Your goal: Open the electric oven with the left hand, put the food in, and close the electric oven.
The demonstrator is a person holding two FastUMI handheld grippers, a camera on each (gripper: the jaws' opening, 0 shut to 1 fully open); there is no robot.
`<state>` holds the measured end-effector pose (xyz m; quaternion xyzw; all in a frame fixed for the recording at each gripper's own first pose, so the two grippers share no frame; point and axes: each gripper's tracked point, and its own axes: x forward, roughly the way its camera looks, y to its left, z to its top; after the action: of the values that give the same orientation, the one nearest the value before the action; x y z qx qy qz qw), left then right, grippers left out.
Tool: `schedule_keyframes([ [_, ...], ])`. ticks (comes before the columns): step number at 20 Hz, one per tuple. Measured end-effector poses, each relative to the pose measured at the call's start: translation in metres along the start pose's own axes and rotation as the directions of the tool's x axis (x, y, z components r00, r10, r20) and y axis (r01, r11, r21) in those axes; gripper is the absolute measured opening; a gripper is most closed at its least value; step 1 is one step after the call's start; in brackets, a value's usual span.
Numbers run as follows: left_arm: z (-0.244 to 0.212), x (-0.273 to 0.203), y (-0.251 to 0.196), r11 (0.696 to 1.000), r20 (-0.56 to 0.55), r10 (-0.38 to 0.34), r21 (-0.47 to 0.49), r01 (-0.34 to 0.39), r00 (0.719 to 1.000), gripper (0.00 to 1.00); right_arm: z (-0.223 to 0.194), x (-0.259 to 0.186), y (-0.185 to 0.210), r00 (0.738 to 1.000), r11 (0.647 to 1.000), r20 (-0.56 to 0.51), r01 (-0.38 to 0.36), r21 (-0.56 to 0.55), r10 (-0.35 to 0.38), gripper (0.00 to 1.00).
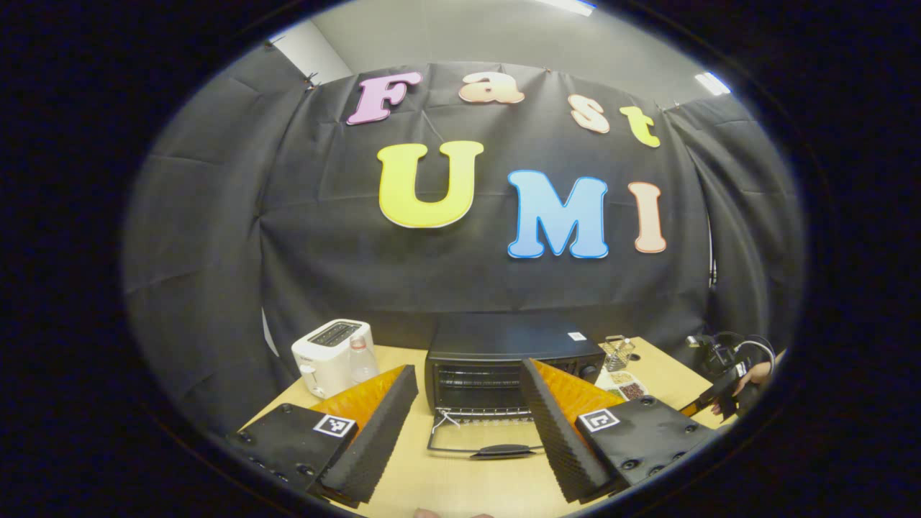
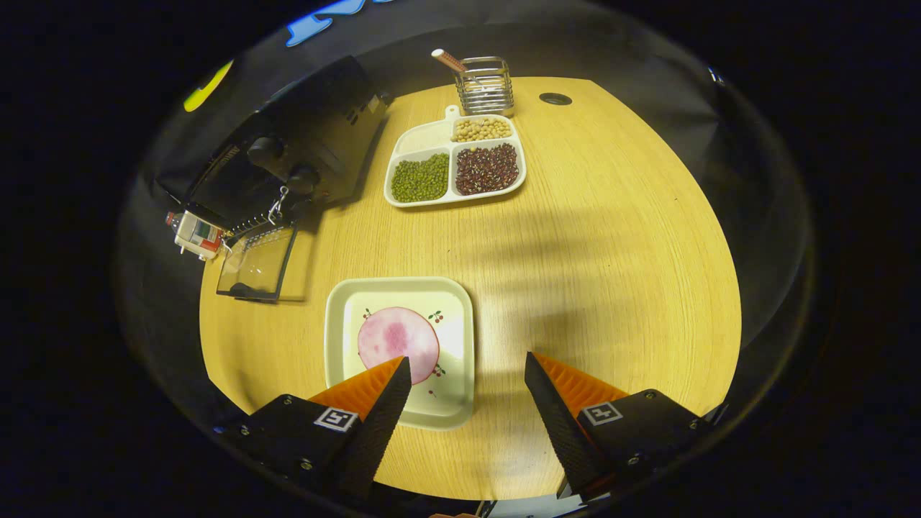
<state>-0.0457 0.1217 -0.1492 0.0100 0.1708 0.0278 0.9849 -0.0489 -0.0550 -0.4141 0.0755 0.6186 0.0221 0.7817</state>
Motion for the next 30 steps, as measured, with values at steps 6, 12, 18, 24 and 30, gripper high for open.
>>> schedule_keyframes([
  [6, -0.009, -0.017, 0.019, 0.999, -0.018, 0.043, -0.023, -0.043, 0.999, 0.97, 0.001, 0.022, -0.006, 0.994, 0.993, -0.050, 0.091, -0.081, -0.095, 0.89],
  [12, -0.017, -0.022, 0.030, 0.997, -0.036, 0.061, -0.043, -0.063, 0.997, 0.97, 0.004, 0.024, 0.000, 0.992, 0.991, -0.082, 0.090, -0.096, -0.098, 0.78],
  [18, -0.019, -0.019, 0.031, 0.997, -0.040, 0.063, -0.052, -0.065, 0.997, 1.00, 0.000, 0.029, -0.004, 0.990, 0.995, -0.110, 0.076, -0.071, -0.084, 0.33],
  [24, -0.026, -0.018, 0.022, 0.995, -0.050, 0.054, -0.078, -0.057, 0.997, 0.98, 0.002, 0.029, 0.002, 0.989, 0.994, -0.119, 0.080, -0.072, -0.088, 0.01],
  [30, -0.017, -0.026, 0.034, 0.996, -0.031, 0.070, -0.053, -0.072, 0.997, 1.00, -0.011, 0.027, 0.006, 0.993, 0.995, -0.109, -0.042, 0.092, 0.052, 0.01],
])
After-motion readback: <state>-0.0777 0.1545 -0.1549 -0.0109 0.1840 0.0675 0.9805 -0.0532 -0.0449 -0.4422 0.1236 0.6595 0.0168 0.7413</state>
